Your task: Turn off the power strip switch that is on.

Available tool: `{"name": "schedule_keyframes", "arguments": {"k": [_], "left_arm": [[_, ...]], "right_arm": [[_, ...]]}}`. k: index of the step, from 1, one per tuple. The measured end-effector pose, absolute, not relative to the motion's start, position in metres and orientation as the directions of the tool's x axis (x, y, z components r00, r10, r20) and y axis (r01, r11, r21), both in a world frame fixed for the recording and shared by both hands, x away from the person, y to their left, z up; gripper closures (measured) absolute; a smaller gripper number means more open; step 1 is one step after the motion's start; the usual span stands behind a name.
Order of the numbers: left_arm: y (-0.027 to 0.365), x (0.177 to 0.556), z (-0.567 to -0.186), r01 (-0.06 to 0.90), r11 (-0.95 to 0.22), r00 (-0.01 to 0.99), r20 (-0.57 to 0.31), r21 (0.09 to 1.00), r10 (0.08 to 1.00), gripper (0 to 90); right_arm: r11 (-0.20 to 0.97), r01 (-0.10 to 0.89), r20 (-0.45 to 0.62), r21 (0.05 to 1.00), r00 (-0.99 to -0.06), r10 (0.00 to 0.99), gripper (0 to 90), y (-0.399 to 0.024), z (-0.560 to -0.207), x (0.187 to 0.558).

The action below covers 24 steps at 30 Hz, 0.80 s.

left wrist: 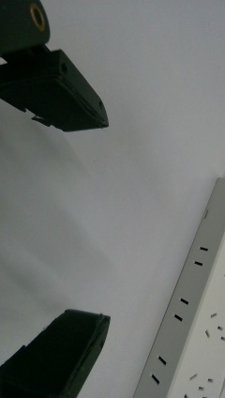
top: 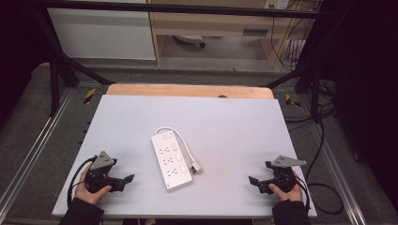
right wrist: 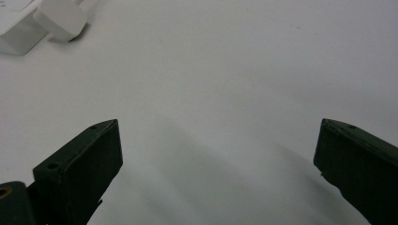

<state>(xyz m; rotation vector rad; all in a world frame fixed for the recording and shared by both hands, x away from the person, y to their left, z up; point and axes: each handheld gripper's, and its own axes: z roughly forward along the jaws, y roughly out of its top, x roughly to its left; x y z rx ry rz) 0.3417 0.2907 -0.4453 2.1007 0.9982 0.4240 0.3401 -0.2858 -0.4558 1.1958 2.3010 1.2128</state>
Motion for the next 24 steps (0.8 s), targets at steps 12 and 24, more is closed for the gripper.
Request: {"name": "schedule_keyframes", "arguments": {"k": [12,24], "left_arm": [[0.285,0.341,-0.443,0.517,-0.411,0.637,-0.016,0.751,0.771,6.1],[0.279,0.342,-0.438,0.510,-0.415,0.636,-0.006,0.753,0.771,6.2]], "right_arm": [[0.308,0.543,0.125,0.782,-0.619,0.775,2.0,-0.286,-0.456,0.341],[0.312,0.541,0.120,0.781,-0.620,0.775,2.0,-0.286,-0.456,0.340]]}}
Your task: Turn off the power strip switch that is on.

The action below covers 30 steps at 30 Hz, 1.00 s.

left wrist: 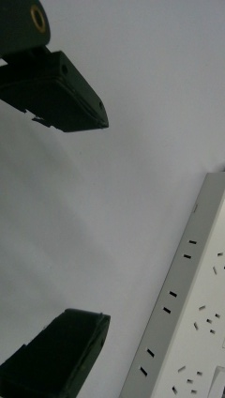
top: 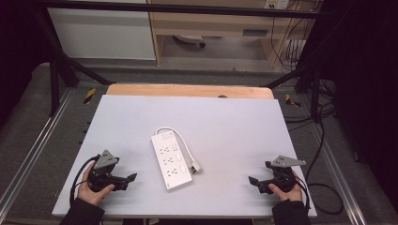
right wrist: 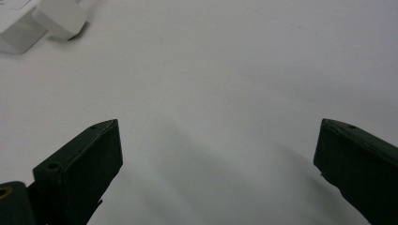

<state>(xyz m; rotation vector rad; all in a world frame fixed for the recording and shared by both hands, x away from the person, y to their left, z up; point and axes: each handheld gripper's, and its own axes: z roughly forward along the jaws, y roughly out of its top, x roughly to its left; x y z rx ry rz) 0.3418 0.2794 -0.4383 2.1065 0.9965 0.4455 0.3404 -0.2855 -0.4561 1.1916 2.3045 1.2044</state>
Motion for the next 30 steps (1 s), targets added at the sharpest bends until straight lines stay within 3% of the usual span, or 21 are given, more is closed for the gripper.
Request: {"name": "schedule_keyframes", "arguments": {"k": [30], "left_arm": [[0.260,0.346,-0.420,0.487,-0.433,0.643,0.024,0.758,0.765,6.2]], "right_arm": [[0.319,0.543,0.116,0.777,-0.621,0.775,2.0,-0.285,-0.457,0.340]]}}
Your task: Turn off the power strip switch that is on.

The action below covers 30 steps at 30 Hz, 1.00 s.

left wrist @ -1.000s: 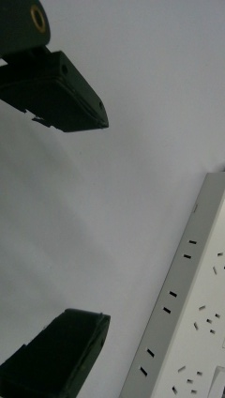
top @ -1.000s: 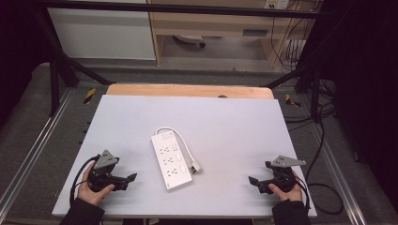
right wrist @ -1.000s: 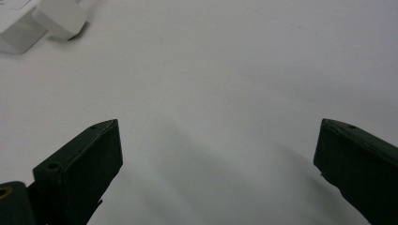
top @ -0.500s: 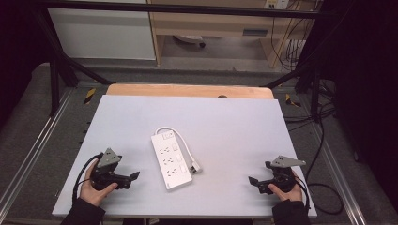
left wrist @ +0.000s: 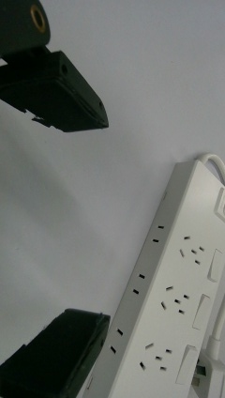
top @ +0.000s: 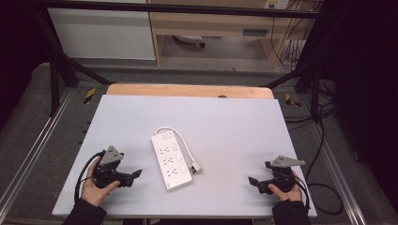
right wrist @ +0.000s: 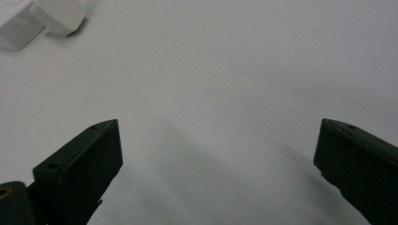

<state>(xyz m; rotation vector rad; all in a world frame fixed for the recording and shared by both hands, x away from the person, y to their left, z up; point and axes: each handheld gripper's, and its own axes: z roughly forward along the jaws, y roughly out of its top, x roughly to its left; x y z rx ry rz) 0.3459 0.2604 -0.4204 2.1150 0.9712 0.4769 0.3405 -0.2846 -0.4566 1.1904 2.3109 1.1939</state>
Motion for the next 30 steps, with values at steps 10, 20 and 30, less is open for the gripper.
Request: {"name": "schedule_keyframes", "arguments": {"k": [10,20,30], "left_arm": [[0.255,0.347,-0.416,0.489,-0.435,0.641,0.027,0.756,0.767,6.2],[0.247,0.349,-0.413,0.486,-0.442,0.645,0.033,0.754,0.764,6.2],[0.240,0.350,-0.409,0.476,-0.452,0.655,0.039,0.754,0.755,6.2]], "right_arm": [[0.319,0.549,0.120,0.772,-0.620,0.775,2.0,-0.284,-0.457,0.340],[0.321,0.547,0.117,0.773,-0.620,0.775,2.0,-0.284,-0.457,0.341],[0.321,0.548,0.116,0.772,-0.619,0.777,1.9,-0.284,-0.457,0.341]]}}
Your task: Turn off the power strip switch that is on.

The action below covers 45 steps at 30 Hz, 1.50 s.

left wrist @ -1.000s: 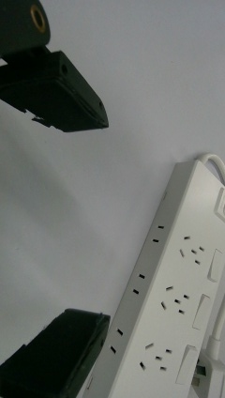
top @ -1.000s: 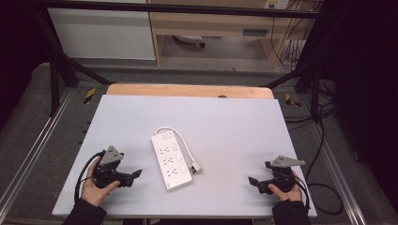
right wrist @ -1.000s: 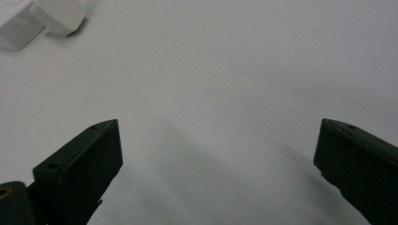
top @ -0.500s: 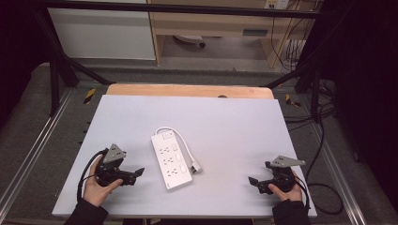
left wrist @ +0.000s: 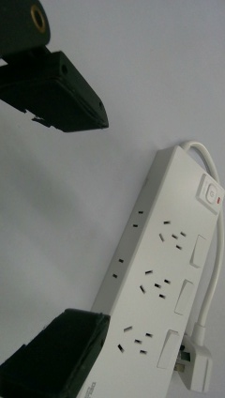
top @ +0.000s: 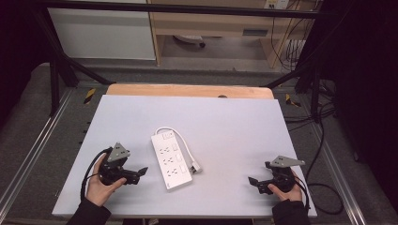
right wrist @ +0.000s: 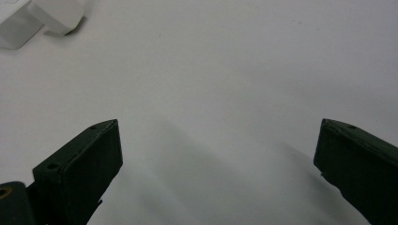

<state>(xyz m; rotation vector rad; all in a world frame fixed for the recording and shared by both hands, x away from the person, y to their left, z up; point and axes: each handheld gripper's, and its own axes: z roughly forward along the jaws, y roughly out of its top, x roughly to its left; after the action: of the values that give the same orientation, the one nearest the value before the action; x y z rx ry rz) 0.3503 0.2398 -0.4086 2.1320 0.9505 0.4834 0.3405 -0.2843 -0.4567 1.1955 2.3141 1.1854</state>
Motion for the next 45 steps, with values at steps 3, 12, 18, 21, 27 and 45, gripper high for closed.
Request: {"name": "schedule_keyframes", "arguments": {"k": [3,12,18,21,27,45], "left_arm": [[0.237,0.352,-0.406,0.474,-0.451,0.657,0.038,0.756,0.753,6.2],[0.229,0.355,-0.404,0.473,-0.460,0.663,0.040,0.751,0.747,6.2],[0.225,0.358,-0.400,0.466,-0.459,0.666,0.041,0.756,0.745,6.2],[0.223,0.359,-0.399,0.465,-0.462,0.668,0.044,0.755,0.743,6.2],[0.219,0.361,-0.396,0.461,-0.463,0.671,0.044,0.757,0.740,6.2],[0.203,0.370,-0.391,0.447,-0.479,0.680,0.061,0.755,0.731,6.2]], "right_arm": [[0.320,0.548,0.115,0.773,-0.617,0.778,1.9,-0.284,-0.457,0.340],[0.321,0.548,0.114,0.773,-0.617,0.779,1.9,-0.284,-0.457,0.340],[0.321,0.550,0.115,0.771,-0.616,0.779,1.9,-0.284,-0.457,0.340],[0.320,0.551,0.117,0.771,-0.615,0.780,1.9,-0.284,-0.456,0.340],[0.320,0.554,0.119,0.769,-0.615,0.780,1.9,-0.284,-0.457,0.340],[0.321,0.552,0.116,0.770,-0.614,0.780,1.9,-0.284,-0.457,0.340]]}}
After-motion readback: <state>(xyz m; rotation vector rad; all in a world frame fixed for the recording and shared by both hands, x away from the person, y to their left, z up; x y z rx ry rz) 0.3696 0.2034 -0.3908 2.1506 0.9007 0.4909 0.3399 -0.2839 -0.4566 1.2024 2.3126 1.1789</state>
